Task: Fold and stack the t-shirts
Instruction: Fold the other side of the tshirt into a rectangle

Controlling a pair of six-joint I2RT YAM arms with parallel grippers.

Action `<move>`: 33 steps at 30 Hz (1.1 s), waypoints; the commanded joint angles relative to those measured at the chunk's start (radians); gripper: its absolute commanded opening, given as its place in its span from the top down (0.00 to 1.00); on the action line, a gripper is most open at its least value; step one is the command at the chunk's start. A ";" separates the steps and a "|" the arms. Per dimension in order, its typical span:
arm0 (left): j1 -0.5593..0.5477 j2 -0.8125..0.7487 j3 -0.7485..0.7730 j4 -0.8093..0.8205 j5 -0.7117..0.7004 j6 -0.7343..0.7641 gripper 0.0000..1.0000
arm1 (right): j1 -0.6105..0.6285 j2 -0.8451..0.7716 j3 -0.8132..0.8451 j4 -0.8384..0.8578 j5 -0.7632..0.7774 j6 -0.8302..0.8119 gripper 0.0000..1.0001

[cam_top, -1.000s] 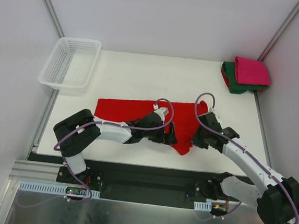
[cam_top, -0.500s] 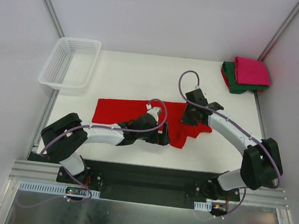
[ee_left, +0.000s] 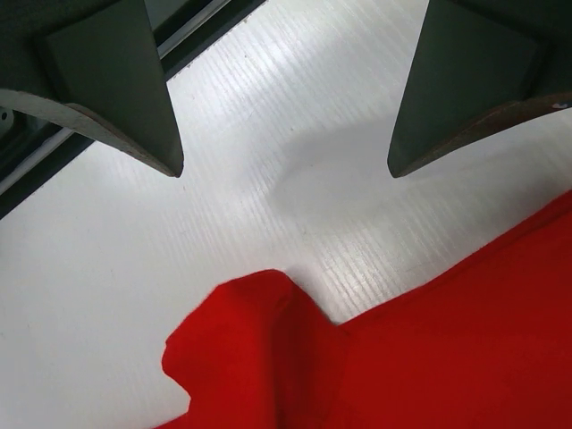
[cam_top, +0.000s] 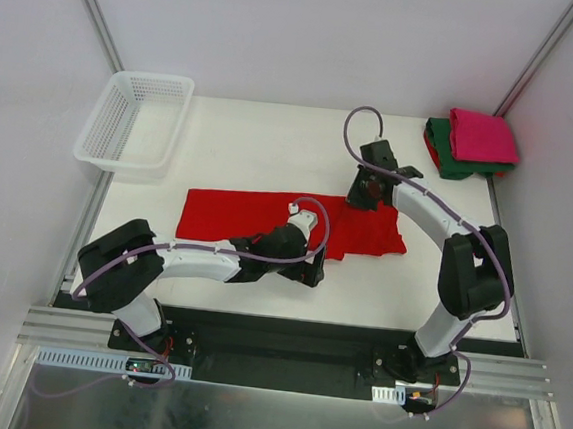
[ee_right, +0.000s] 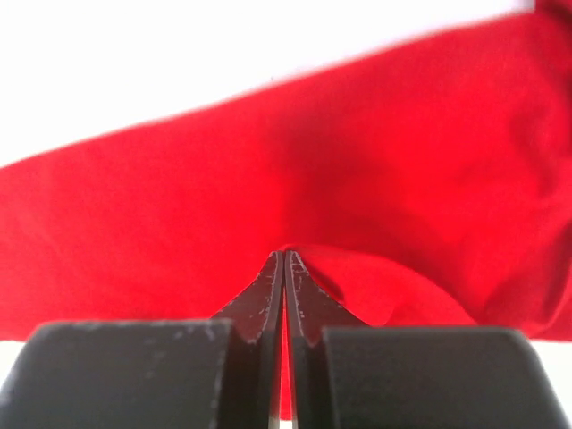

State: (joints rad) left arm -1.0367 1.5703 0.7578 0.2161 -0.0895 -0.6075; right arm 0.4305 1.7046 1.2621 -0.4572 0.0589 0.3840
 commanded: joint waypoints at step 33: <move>-0.108 0.241 0.428 -0.172 -0.454 0.583 0.25 | -0.121 0.144 0.106 0.037 -0.188 -0.063 0.99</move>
State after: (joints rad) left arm -1.1393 1.7794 1.1442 0.0395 -0.5327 -0.1143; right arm 0.3183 1.8442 1.3426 -0.4397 -0.1104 0.3347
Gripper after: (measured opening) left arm 0.784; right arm 0.016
